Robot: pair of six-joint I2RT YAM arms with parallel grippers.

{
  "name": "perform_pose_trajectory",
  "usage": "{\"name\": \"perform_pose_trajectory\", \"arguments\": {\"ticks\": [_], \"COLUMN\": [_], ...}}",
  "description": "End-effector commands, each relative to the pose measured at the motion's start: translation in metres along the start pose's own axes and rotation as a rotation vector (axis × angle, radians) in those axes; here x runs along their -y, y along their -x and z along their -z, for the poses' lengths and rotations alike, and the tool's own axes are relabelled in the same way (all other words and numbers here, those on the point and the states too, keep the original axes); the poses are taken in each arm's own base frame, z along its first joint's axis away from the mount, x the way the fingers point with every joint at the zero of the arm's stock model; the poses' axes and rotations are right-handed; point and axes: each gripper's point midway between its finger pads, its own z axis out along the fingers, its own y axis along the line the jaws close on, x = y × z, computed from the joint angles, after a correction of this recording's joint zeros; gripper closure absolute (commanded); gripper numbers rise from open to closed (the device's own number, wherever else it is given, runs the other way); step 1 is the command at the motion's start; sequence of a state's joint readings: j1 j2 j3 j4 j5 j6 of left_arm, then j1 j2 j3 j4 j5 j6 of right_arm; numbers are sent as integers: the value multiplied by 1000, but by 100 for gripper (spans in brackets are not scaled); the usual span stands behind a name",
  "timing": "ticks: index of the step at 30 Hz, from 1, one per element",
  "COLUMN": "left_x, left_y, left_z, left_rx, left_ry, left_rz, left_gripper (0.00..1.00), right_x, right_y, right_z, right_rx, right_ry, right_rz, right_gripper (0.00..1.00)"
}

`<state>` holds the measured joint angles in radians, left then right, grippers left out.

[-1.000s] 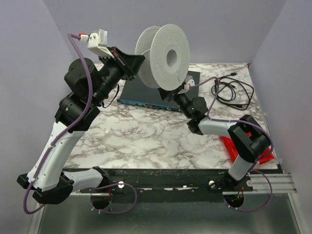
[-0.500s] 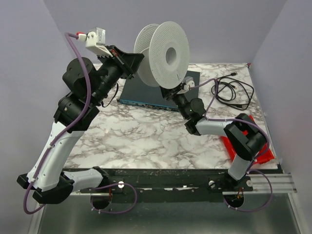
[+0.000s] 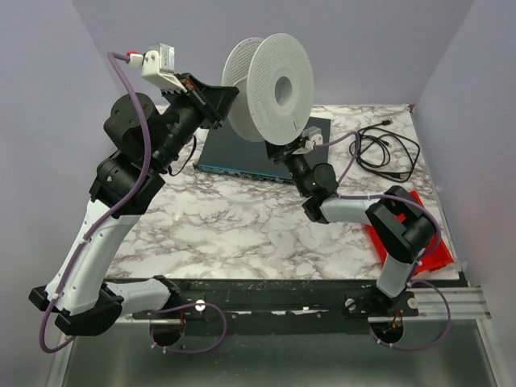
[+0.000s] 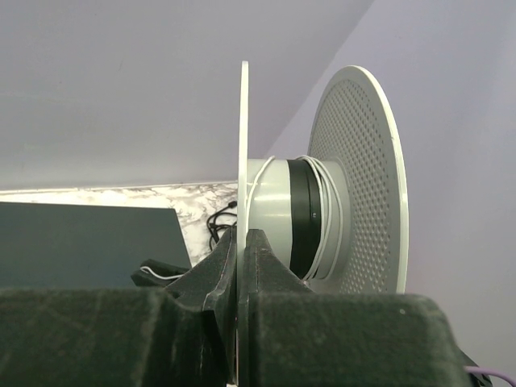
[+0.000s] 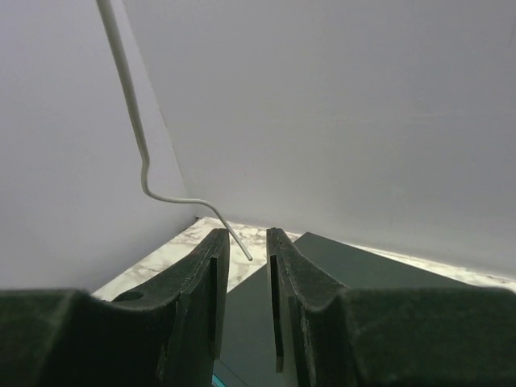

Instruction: Wrap the cables

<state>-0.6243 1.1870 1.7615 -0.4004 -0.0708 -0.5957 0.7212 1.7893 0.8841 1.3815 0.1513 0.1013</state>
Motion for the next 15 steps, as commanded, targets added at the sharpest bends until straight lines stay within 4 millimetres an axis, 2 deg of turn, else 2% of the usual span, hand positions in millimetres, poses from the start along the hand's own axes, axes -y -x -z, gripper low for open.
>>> {"name": "perform_pose_trajectory", "arguments": {"ticks": [1,9,15], "left_x": [21,23,23], "left_y": [40,40,37], "left_z": [10,5,4], "left_rx": [120,115,106], "left_ry": [-49,-52,-53], "left_rz": [36,45,50], "left_gripper": [100,100,100], "right_x": [0,-3,-3], "right_y": [19,20,23], "right_z": [-9,-12,-13], "right_rx": [89,92,103], "right_ry": [-31,-21,-28], "right_rz": [-17,2,5], "right_gripper": [68,69,78]}}
